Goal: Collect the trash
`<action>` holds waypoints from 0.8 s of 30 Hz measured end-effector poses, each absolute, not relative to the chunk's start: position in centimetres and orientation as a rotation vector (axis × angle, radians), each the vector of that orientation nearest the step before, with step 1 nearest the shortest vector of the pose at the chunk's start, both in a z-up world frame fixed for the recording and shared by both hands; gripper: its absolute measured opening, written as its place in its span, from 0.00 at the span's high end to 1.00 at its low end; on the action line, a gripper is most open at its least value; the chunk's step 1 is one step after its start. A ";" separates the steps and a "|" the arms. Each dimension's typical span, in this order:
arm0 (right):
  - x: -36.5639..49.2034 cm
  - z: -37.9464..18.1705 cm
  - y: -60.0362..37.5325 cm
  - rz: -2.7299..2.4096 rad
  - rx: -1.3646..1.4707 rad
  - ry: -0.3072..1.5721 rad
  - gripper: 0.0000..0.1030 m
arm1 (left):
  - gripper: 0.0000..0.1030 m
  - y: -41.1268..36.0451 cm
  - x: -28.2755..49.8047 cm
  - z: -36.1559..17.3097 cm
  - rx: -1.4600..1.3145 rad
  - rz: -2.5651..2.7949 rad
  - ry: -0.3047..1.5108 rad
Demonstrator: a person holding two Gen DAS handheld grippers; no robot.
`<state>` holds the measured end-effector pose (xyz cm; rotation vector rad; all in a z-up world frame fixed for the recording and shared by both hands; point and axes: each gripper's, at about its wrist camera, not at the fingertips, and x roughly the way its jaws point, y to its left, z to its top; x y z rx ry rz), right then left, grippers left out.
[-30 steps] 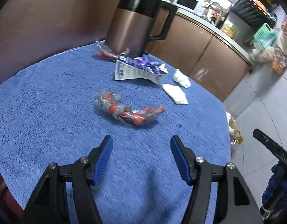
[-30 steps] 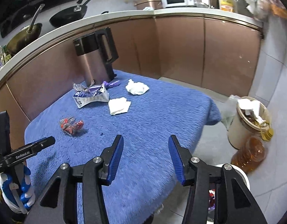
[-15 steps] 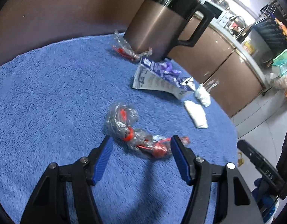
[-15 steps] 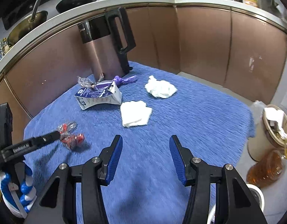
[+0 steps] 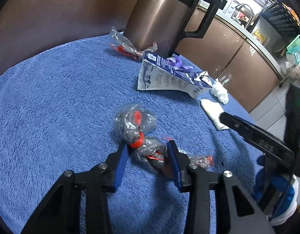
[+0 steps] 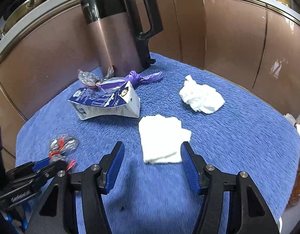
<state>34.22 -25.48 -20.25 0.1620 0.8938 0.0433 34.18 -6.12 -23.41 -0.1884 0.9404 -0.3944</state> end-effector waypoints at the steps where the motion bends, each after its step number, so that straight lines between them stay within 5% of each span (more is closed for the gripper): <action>1: 34.7 -20.5 -25.3 0.042 0.158 0.898 0.43 | 0.65 -6.1 34.1 -23.4 -0.187 -0.394 0.937; 7: 36.5 -22.1 -25.3 0.020 0.139 0.933 0.45 | 0.71 -5.8 33.9 -23.6 -0.217 -0.414 0.931; 15: 36.1 -21.9 -26.0 -0.027 0.116 0.929 0.87 | 0.76 -5.7 33.5 -23.5 -0.218 -0.416 0.925; 24: 31.5 -19.4 -26.5 -0.018 0.118 0.850 0.89 | 0.89 -6.1 33.2 -23.1 -0.205 -0.415 0.922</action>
